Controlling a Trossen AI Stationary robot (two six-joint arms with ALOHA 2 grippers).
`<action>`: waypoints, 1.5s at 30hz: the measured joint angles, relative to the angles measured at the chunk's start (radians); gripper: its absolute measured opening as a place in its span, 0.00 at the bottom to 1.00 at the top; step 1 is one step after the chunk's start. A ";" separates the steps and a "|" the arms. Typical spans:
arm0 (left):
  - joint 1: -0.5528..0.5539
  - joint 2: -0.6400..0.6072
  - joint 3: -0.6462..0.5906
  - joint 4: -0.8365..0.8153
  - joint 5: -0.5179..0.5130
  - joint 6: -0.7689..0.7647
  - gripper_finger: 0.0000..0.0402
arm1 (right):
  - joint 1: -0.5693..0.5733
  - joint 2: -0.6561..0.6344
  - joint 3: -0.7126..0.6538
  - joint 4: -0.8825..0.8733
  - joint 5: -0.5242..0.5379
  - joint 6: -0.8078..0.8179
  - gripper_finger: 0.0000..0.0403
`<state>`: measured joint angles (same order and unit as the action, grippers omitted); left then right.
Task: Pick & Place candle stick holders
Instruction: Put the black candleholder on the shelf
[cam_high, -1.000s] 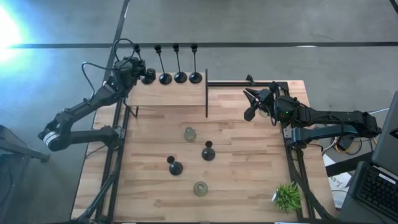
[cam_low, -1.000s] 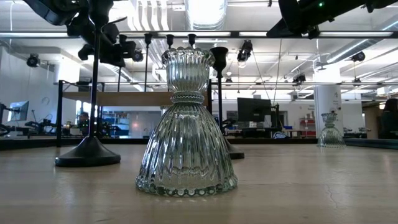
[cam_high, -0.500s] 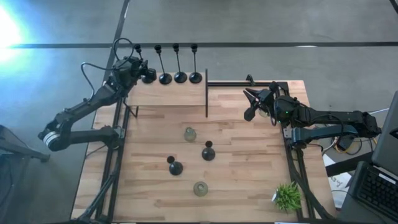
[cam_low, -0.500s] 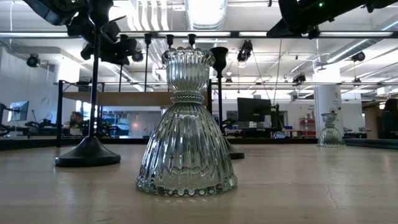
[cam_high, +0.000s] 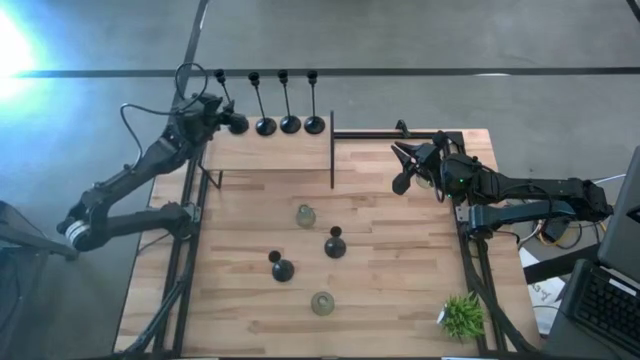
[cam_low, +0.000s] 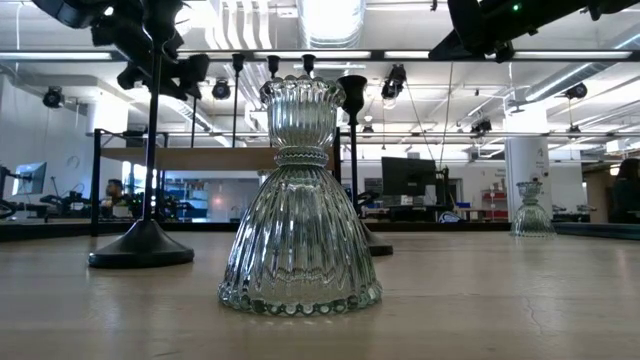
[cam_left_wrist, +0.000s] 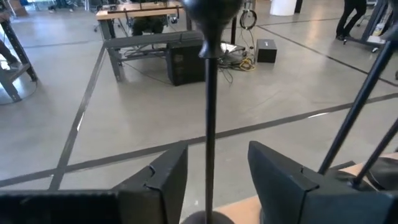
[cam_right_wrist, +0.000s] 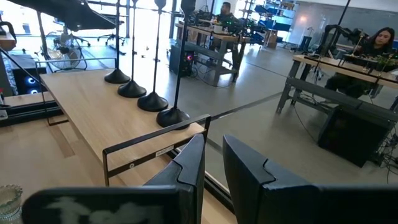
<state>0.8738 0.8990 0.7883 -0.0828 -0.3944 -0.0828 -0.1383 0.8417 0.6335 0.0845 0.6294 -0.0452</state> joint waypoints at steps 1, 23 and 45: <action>0.000 -0.014 0.000 -0.017 0.016 -0.006 0.43 | 0.000 0.000 0.000 0.000 0.000 0.000 0.13; -0.002 -0.424 -0.026 -0.396 0.609 -0.035 0.43 | 0.001 0.000 0.000 0.000 0.000 0.000 0.13; -0.027 -0.440 -0.240 0.012 0.850 -0.065 0.43 | 0.000 0.000 0.000 0.000 0.000 0.000 0.13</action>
<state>0.8463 0.4591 0.5486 -0.0708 0.4554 -0.1482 -0.1383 0.8417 0.6336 0.0845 0.6295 -0.0452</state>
